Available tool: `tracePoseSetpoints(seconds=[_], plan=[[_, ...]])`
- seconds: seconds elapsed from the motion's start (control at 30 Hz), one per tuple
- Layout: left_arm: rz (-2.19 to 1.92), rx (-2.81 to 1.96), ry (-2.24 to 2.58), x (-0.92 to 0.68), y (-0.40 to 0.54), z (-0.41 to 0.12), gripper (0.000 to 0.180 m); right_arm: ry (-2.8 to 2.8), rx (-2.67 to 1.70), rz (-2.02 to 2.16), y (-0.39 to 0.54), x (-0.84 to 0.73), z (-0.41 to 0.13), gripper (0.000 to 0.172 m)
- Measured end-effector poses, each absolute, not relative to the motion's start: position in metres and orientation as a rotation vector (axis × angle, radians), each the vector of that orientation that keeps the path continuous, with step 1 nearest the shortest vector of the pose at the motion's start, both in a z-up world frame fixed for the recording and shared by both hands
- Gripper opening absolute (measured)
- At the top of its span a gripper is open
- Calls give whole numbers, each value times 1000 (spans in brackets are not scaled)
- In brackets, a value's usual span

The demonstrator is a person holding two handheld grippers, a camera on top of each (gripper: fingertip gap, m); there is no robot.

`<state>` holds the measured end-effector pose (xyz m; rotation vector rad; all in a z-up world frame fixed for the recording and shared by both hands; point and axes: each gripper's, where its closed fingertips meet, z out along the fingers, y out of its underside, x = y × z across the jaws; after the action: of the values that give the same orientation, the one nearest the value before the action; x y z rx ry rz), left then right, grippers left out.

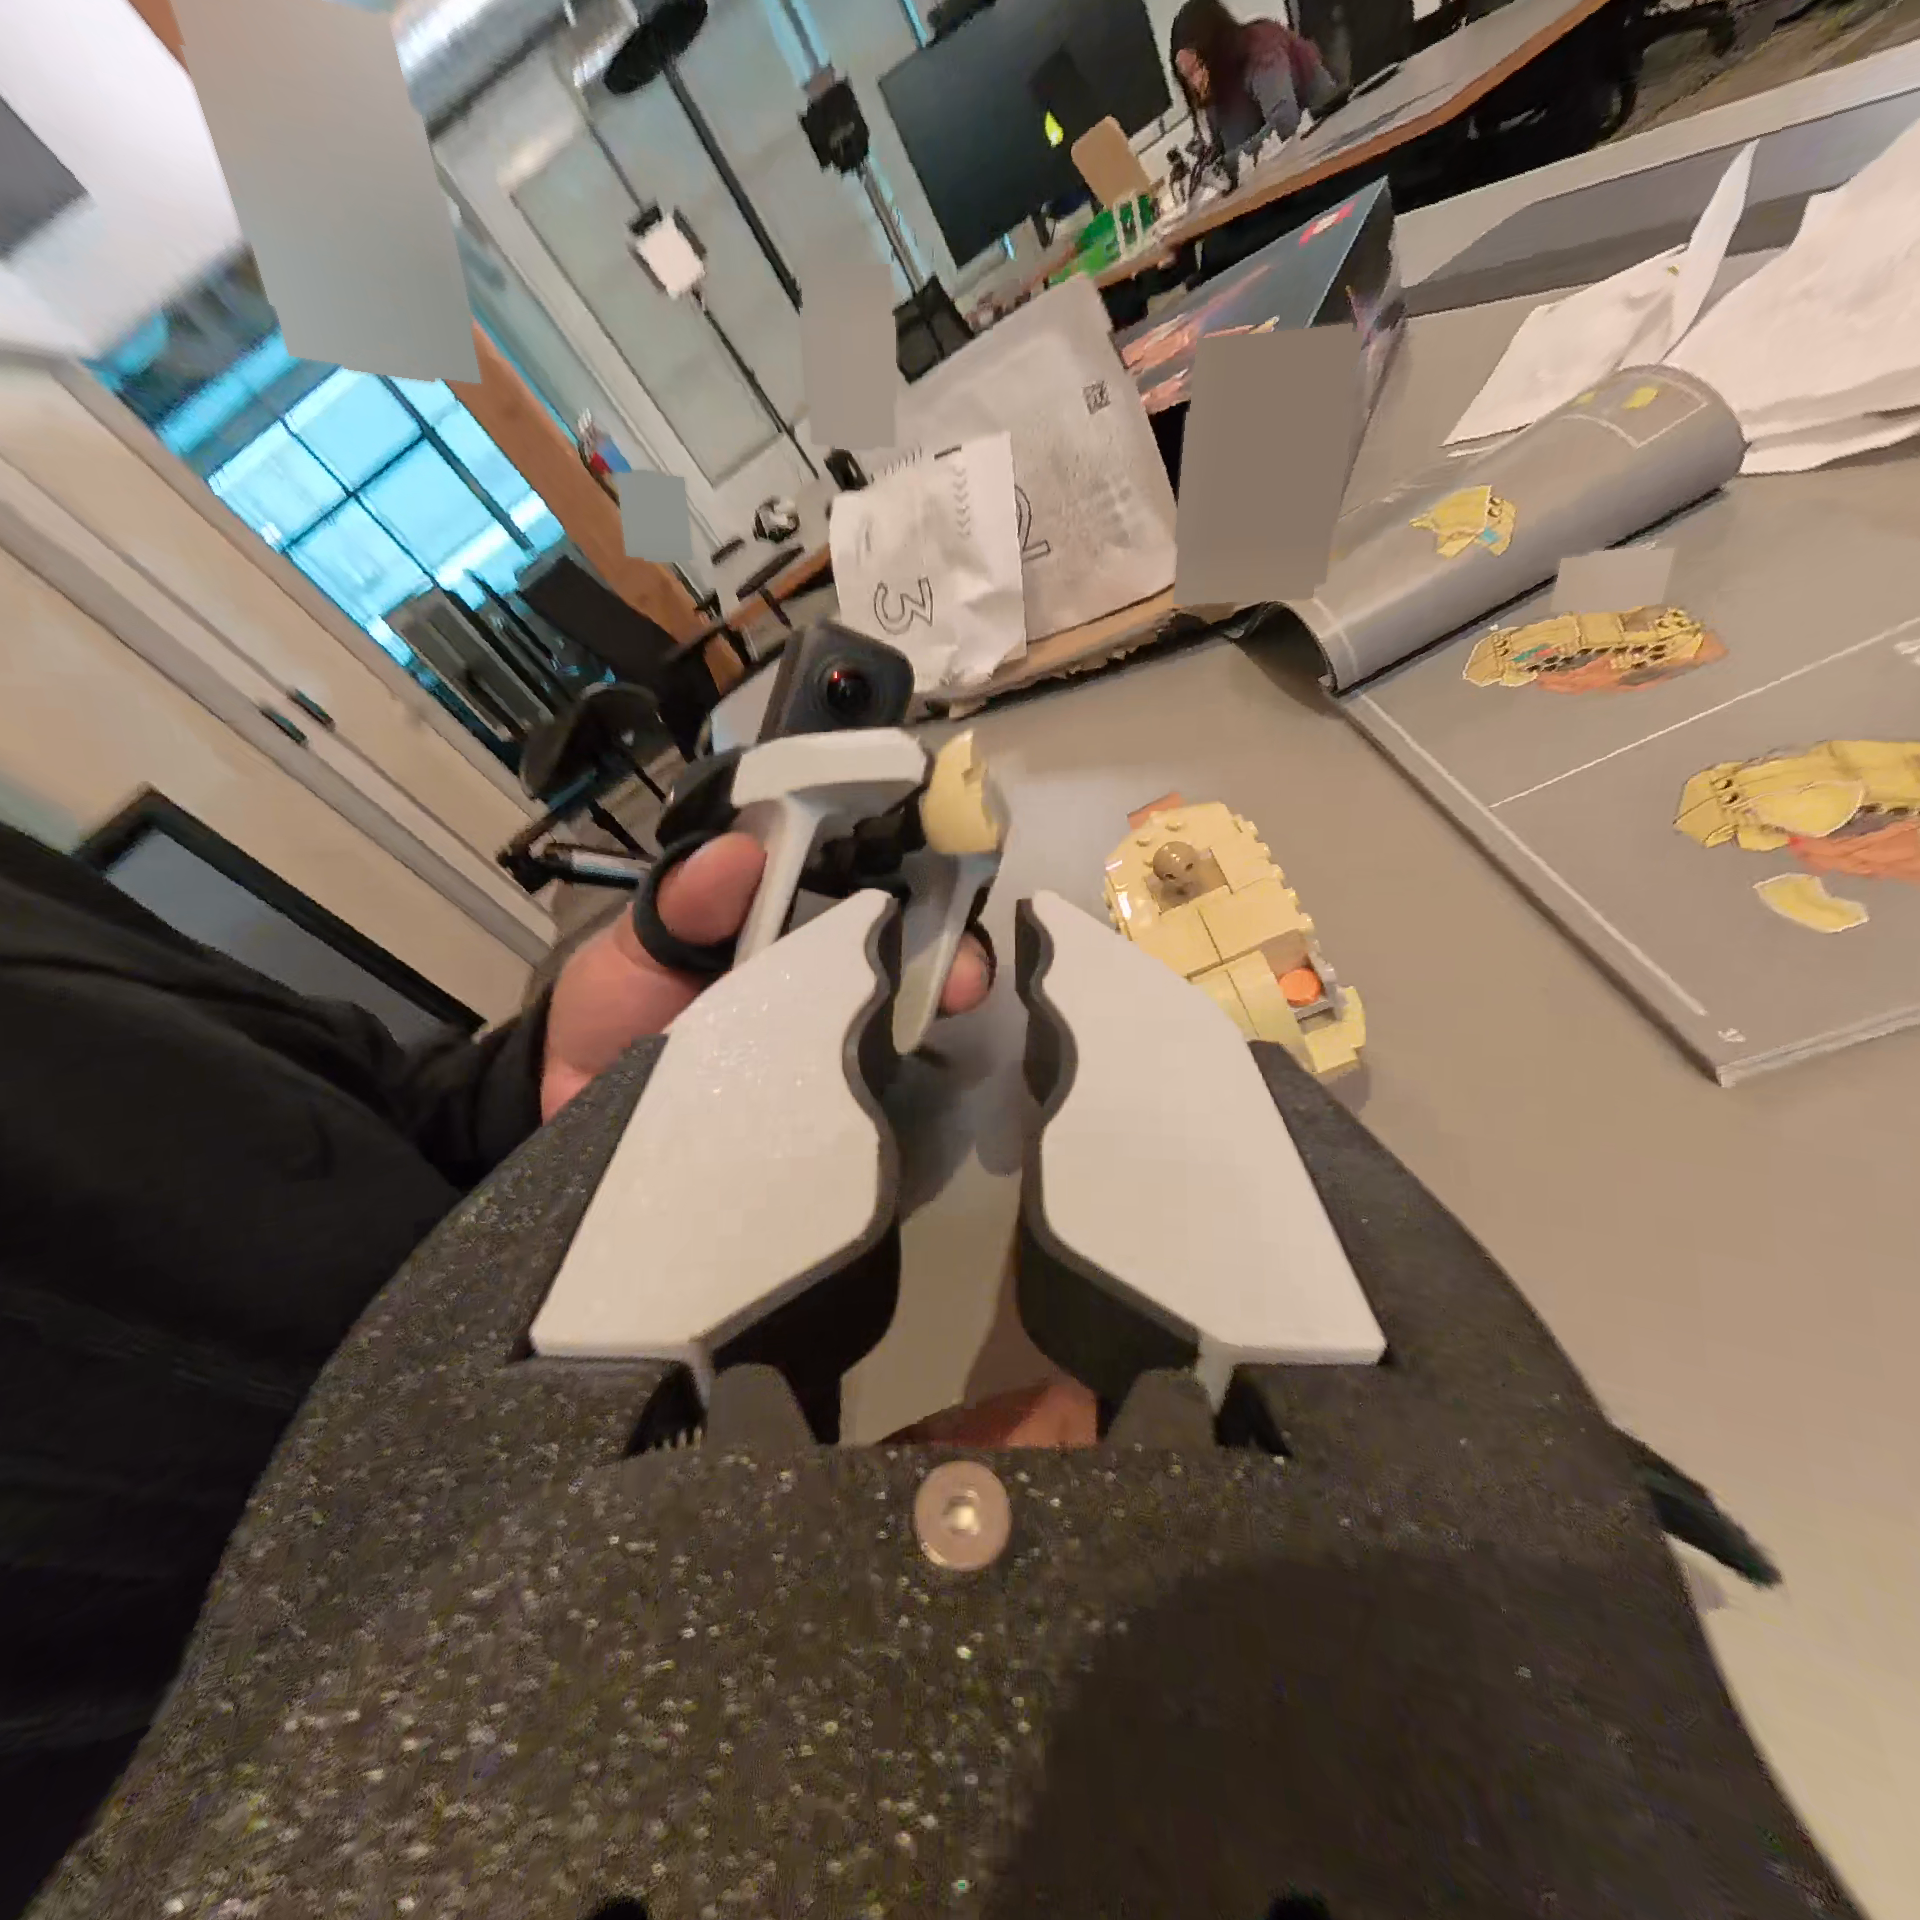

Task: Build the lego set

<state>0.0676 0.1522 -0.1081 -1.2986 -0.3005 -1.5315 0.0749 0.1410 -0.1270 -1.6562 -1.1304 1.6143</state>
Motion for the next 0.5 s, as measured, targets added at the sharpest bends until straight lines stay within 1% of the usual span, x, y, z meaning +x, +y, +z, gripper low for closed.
tracePoseSetpoints(seconds=[0.17,0.27,0.5], plan=[[-1545,-1291,-289,76,150,-107,6,-999,-1676,1761,141,76,-122,16],[-1534,-1295,-278,78,149,-107,6,-999,-1683,1713,144,79,-126,15],[-1492,-1338,-228,86,149,-107,6,-974,-1675,1761,140,81,-122,15]])
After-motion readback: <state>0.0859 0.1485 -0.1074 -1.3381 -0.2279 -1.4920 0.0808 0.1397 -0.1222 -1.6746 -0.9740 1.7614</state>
